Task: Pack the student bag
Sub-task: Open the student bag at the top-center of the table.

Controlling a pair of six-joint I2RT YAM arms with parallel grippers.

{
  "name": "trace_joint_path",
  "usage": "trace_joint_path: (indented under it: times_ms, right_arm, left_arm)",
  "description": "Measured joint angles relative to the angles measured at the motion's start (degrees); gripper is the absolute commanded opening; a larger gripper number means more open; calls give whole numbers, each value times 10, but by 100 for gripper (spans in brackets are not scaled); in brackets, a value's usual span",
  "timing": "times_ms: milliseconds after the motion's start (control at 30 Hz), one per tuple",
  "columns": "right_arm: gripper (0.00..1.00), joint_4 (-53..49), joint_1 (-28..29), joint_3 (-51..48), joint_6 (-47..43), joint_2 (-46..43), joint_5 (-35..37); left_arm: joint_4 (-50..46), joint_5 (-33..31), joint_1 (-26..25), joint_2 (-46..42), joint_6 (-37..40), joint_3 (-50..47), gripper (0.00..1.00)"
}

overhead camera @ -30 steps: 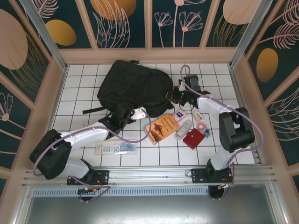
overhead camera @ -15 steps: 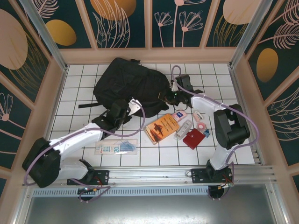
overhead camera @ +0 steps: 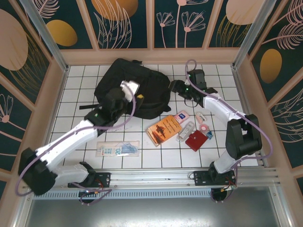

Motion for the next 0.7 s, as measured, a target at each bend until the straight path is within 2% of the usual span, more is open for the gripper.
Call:
trace_joint_path:
  times_ms: [133,333,433,700]
  right_arm:
    - [55,-18,-30,0,1,0,2]
    - [54,-42,-64,-3,4,-4,1]
    - [54,-50,-63,-16,4,-19,-2]
    - [54,-57,-63,-39,2,-34,-5]
  left_arm:
    - [-46,70,1,173,-75,197,66]
    - [-134,176,1,346,-179,356,58]
    - [-176,194,1,399,-208,398,58]
    - [-255,204,1,469,-249,466,53]
